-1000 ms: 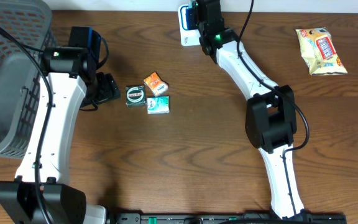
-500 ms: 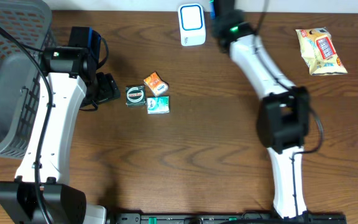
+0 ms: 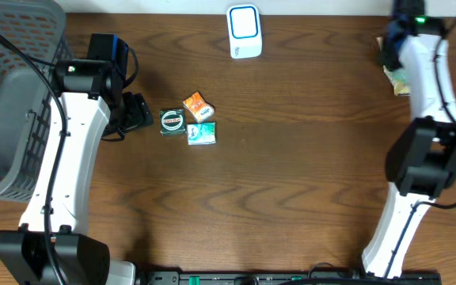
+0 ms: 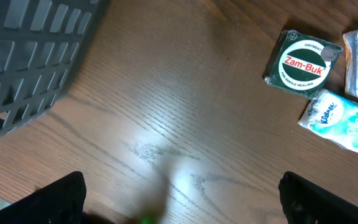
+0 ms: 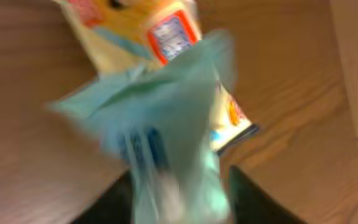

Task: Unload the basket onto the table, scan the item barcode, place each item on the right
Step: 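Place the green wipes packet beside the snack bag at top-right, then move the right gripper to the light-blue Kleenex packet and grasp it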

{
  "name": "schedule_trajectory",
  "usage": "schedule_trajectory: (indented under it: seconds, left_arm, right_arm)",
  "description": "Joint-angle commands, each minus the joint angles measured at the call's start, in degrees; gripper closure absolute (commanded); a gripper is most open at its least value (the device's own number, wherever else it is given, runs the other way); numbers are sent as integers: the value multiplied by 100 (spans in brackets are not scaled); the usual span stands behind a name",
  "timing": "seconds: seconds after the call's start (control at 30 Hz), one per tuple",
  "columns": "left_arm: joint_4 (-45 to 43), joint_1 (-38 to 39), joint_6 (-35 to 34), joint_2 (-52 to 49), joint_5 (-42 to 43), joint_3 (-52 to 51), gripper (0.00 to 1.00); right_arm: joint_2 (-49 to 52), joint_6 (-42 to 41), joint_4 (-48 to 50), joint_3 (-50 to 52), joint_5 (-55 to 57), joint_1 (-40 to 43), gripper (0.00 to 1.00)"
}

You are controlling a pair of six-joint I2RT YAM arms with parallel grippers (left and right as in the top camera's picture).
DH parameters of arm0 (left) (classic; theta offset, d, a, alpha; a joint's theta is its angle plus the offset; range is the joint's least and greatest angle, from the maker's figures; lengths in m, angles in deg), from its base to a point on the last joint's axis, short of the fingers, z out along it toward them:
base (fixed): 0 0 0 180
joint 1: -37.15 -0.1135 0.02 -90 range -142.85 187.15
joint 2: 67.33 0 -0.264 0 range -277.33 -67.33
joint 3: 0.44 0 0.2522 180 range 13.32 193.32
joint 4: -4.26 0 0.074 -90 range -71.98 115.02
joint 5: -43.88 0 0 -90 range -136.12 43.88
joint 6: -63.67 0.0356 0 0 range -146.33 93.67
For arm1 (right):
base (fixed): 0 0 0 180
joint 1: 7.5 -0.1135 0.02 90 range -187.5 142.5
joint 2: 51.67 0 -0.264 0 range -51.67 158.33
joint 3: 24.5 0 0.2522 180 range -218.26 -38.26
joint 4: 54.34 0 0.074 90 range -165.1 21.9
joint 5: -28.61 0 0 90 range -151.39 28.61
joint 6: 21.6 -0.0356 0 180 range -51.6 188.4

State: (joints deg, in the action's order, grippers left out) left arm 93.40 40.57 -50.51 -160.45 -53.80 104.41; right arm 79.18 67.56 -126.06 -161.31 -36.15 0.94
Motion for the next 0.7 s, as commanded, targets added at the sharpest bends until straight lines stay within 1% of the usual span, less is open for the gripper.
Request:
schedule_trajectory:
  seconds: [0.0, 0.1, 0.13, 0.23, 0.37, 0.53, 0.63, 0.67]
  left_arm:
    - [24, -20, -33, -37, -50, -13, 2]
    - [26, -20, -33, -37, -50, -13, 2]
    - [26, -20, -33, -37, -50, -13, 2]
    - [26, -20, -35, -37, -50, -13, 3]
    - [26, -20, -33, -37, -50, -13, 2]
    - [24, -20, -33, -37, -50, -13, 2]
    - [26, -20, -35, -37, -50, -13, 3]
    - [26, -20, -35, -37, -50, -13, 2]
  right_arm:
    - [-42, -52, -105, 31, -704, 256, 30]
    - [-42, -481, -155, 33, -1067, 428, 19]
    - [-42, -538, -166, 33, -1270, 463, 18]
    - [-42, -533, -164, 33, -2031, 542, 17]
    - [-68, -535, -205, 33, -2675, 461, 19]
    - [-284, -623, -343, 31, -3582, 116, 20]
    - [-487, -752, -372, 31, -4360, -160, 20]
    - [-542, -752, -369, 31, -4795, -258, 20]
